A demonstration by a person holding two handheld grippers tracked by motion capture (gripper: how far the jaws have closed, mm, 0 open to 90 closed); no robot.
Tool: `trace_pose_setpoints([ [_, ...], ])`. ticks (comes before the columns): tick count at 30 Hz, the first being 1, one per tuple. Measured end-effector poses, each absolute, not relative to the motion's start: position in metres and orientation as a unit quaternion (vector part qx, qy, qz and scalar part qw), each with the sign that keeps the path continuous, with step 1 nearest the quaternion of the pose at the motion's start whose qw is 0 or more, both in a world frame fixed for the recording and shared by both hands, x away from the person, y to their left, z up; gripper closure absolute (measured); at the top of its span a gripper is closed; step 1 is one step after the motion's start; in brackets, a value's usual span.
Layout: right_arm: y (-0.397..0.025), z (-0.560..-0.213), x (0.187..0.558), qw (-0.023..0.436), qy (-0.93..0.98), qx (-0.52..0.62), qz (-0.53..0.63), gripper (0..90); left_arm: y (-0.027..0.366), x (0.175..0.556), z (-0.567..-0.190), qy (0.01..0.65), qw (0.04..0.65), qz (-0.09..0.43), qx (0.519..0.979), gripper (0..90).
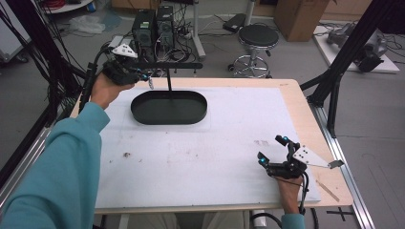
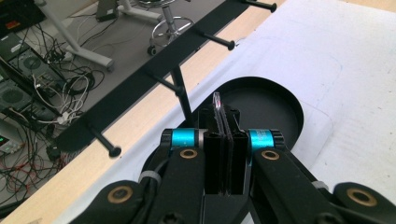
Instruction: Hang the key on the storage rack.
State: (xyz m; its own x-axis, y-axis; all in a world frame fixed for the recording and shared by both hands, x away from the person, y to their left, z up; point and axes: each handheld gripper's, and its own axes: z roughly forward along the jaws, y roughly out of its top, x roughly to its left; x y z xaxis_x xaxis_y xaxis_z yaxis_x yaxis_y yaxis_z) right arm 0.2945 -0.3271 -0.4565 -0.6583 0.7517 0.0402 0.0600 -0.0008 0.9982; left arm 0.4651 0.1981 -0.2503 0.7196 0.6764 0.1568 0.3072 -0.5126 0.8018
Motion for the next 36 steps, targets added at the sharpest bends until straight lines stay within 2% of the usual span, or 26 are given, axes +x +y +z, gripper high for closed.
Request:
trace_pose_setpoints([
  [11,-0.327,-0.456,0.295,0.273,0.653,0.310,0.635,0.9,0.184,0.491,-0.237,0.290,0.402,0.204,0.844,88.4],
  [25,-0.327,-0.456,0.294,0.274,0.653,0.309,0.635,0.9,0.187,0.508,-0.250,0.324,0.408,0.164,0.838,88.3],
  [36,-0.327,-0.456,0.295,0.275,0.653,0.308,0.635,0.9,0.188,0.513,-0.259,0.348,0.395,0.164,0.834,88.3],
])
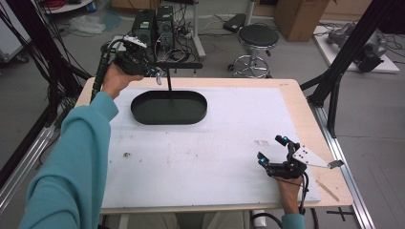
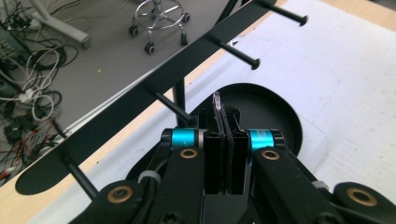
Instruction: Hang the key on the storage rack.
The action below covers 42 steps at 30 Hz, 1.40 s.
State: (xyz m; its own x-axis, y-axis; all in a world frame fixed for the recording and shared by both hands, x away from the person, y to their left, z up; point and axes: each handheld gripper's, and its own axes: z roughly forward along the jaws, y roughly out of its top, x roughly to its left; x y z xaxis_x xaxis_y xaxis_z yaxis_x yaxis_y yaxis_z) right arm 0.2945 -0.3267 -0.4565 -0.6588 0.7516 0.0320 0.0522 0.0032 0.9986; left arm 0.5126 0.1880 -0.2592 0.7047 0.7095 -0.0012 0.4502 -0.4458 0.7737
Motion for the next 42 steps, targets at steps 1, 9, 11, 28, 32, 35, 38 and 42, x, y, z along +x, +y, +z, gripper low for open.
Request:
trace_pose_setpoints([
  [1,-0.327,-0.457,0.295,0.276,0.652,0.308,0.635,0.9,0.188,0.513,-0.260,0.350,0.395,0.164,0.834,88.3],
  [9,-0.327,-0.457,0.294,0.274,0.652,0.310,0.636,0.9,0.192,0.516,-0.266,0.363,0.387,0.166,0.831,88.3],
  [11,-0.327,-0.456,0.294,0.274,0.652,0.310,0.635,0.9,0.192,0.516,-0.266,0.364,0.392,0.164,0.829,88.3],
  [28,-0.327,-0.457,0.295,0.276,0.652,0.308,0.636,0.9,0.193,0.521,-0.269,0.379,0.396,0.185,0.816,88.1],
  [32,-0.327,-0.457,0.295,0.276,0.652,0.308,0.636,0.9,0.193,0.524,-0.271,0.382,0.399,0.201,0.809,87.0],
  [35,-0.327,-0.457,0.295,0.278,0.653,0.305,0.636,0.9,0.196,0.523,-0.272,0.385,0.422,0.234,0.787,79.2],
  [38,-0.327,-0.457,0.295,0.276,0.652,0.307,0.636,0.9,0.200,0.523,-0.273,0.387,0.434,0.248,0.775,62.4],
  [42,-0.327,-0.457,0.295,0.276,0.653,0.308,0.635,0.9,0.205,0.517,-0.275,0.383,0.463,0.250,0.759,36.9],
])
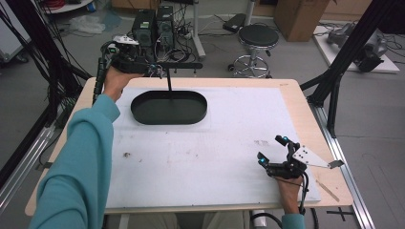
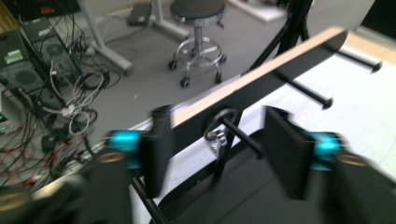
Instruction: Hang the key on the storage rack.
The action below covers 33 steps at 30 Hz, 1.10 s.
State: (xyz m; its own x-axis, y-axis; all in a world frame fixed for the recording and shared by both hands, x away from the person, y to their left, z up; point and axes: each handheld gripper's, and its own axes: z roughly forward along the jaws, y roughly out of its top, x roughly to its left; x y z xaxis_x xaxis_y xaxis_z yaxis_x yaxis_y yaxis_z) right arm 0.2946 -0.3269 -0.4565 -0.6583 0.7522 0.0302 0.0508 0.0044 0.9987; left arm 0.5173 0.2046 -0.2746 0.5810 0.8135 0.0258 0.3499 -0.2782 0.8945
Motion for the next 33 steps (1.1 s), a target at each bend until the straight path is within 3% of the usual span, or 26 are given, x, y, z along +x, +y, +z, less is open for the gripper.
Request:
trace_pose_setpoints([
  [2,-0.327,-0.457,0.295,0.275,0.652,0.309,0.635,0.9,0.206,0.511,-0.275,0.369,0.473,0.259,0.757,25.3],
  [4,-0.327,-0.456,0.294,0.272,0.653,0.309,0.635,0.9,0.209,0.502,-0.275,0.354,0.491,0.277,0.746,4.6],
  [5,-0.327,-0.456,0.294,0.272,0.653,0.310,0.635,0.9,0.213,0.496,-0.275,0.342,0.511,0.277,0.738,1.7],
  [17,-0.327,-0.456,0.296,0.275,0.655,0.308,0.633,0.9,0.257,0.423,-0.296,0.315,0.570,0.291,0.701,1.7],
  [33,-0.326,-0.456,0.294,0.280,0.656,0.306,0.630,0.9,0.275,0.326,-0.400,0.282,0.636,0.278,0.662,1.7],
])
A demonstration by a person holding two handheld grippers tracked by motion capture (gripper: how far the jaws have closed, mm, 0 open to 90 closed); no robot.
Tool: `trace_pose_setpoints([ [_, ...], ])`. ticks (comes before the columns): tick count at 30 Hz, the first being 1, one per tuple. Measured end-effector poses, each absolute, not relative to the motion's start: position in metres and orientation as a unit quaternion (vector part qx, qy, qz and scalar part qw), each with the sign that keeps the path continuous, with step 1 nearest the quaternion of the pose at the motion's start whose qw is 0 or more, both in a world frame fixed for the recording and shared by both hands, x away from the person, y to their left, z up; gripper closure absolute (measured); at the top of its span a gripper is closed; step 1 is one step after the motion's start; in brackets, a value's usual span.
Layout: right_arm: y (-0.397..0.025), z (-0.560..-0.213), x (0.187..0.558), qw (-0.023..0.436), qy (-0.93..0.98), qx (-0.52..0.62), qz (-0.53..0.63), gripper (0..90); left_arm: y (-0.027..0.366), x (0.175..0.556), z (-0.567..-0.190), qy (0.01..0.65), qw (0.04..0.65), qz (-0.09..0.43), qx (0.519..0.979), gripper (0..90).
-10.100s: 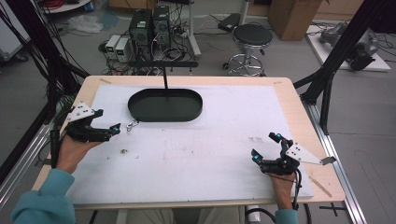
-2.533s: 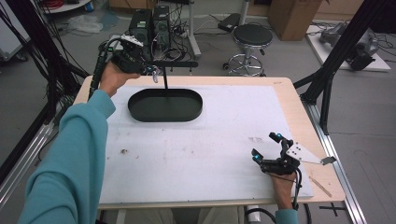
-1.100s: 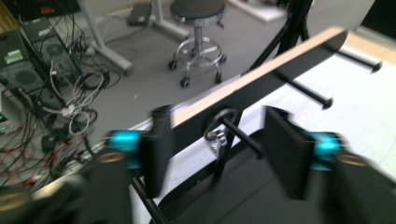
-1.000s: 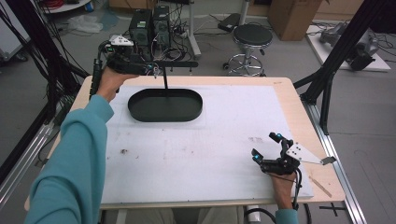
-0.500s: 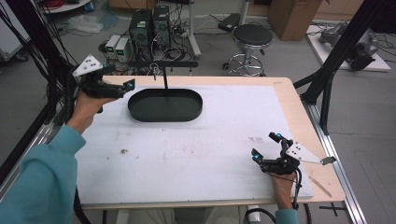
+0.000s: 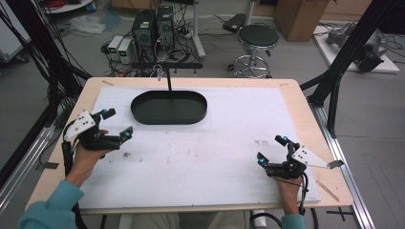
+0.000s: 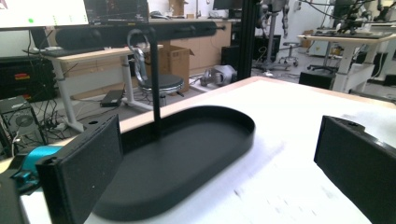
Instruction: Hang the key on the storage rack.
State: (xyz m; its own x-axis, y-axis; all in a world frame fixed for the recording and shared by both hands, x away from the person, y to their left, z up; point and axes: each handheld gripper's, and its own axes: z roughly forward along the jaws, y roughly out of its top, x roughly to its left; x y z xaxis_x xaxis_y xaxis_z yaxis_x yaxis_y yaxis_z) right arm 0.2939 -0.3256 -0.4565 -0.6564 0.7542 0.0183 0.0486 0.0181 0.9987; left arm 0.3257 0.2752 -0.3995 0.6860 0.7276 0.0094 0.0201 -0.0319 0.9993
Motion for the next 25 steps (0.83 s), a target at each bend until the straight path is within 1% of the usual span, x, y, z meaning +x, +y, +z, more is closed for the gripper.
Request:
trace_pose_setpoints([
  [2,-0.325,-0.456,0.294,0.281,0.657,0.305,0.630,0.9,0.279,0.314,-0.411,0.278,0.646,0.286,0.651,1.7],
  [4,-0.325,-0.456,0.294,0.281,0.657,0.306,0.630,0.9,0.283,0.305,-0.423,0.288,0.658,0.282,0.636,1.7],
  [8,-0.325,-0.456,0.294,0.281,0.656,0.305,0.631,0.9,0.288,0.291,-0.441,0.299,0.659,0.291,0.626,1.7],
  [10,-0.326,-0.456,0.294,0.281,0.657,0.305,0.630,0.9,0.288,0.286,-0.445,0.298,0.654,0.302,0.626,1.7],
  [15,-0.326,-0.456,0.294,0.282,0.657,0.304,0.630,0.9,0.287,0.283,-0.457,0.301,0.649,0.296,0.633,1.7],
  [18,-0.325,-0.456,0.294,0.282,0.656,0.305,0.630,0.9,0.288,0.280,-0.458,0.299,0.656,0.305,0.622,1.7],
  [25,-0.325,-0.457,0.294,0.283,0.655,0.306,0.630,0.9,0.286,0.279,-0.458,0.303,0.649,0.316,0.622,1.7],
])
